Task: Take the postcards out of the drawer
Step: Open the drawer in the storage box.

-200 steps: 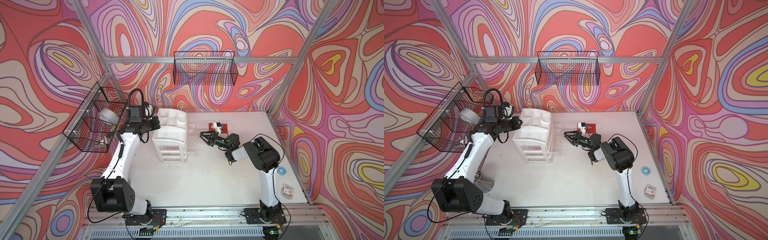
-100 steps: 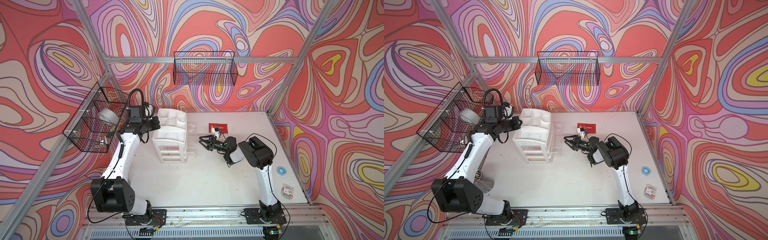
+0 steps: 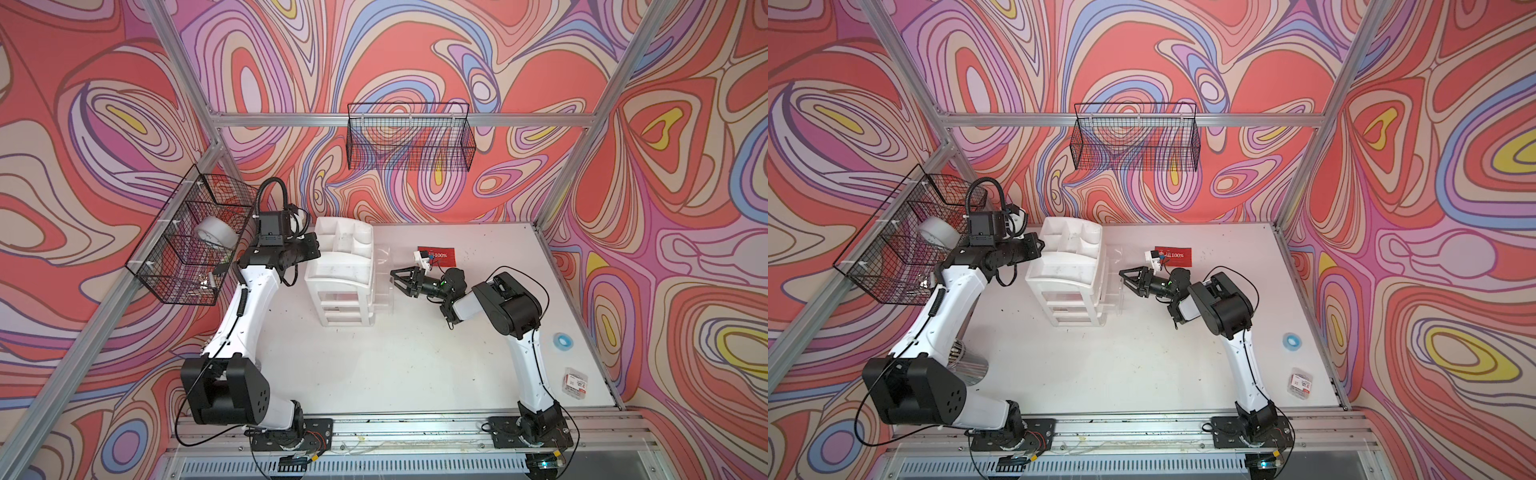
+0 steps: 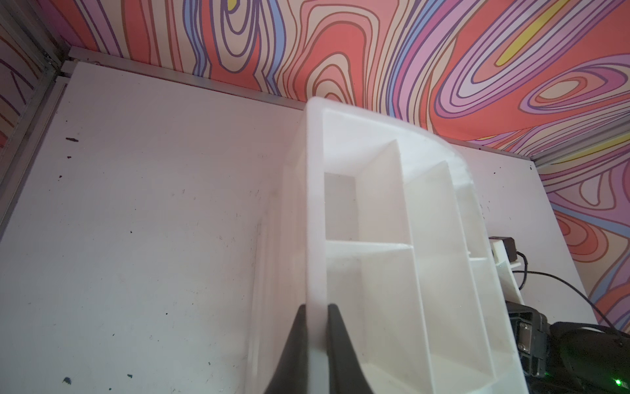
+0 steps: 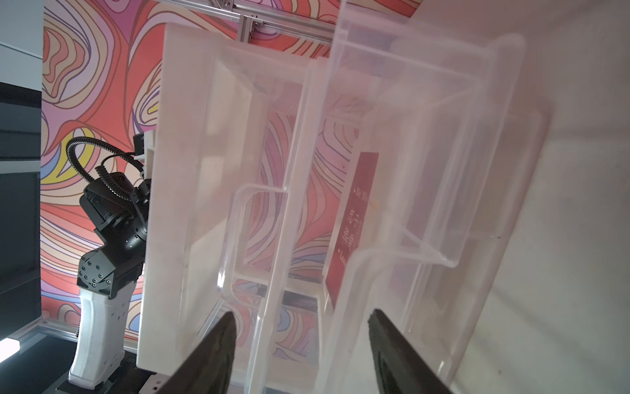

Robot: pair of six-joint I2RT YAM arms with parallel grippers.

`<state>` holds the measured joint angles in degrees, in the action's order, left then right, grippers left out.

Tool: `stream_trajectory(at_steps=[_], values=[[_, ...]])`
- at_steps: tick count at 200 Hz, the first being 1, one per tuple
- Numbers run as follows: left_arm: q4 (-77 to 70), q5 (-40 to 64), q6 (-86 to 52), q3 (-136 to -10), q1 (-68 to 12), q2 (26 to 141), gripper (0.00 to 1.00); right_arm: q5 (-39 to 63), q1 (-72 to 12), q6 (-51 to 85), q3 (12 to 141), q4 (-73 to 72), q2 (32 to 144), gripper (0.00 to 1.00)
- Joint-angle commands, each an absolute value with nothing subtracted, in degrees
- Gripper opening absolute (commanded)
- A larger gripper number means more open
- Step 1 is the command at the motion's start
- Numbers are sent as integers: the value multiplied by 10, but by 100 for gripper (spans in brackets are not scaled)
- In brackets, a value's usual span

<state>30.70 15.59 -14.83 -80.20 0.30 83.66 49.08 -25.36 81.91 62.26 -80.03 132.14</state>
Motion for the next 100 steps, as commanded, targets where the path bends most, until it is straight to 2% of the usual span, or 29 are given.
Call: stream_trajectory(at_steps=[1, 39, 100], values=[[342, 119, -128, -784, 6, 840, 0, 497, -259, 799, 628, -778, 1326, 60], [341, 120, -128, -783, 6, 840, 0, 492, -259, 780, 619, -750, 1312, 50], [342, 118, -128, -783, 6, 836, 0, 495, -260, 783, 609, -751, 1295, 42]])
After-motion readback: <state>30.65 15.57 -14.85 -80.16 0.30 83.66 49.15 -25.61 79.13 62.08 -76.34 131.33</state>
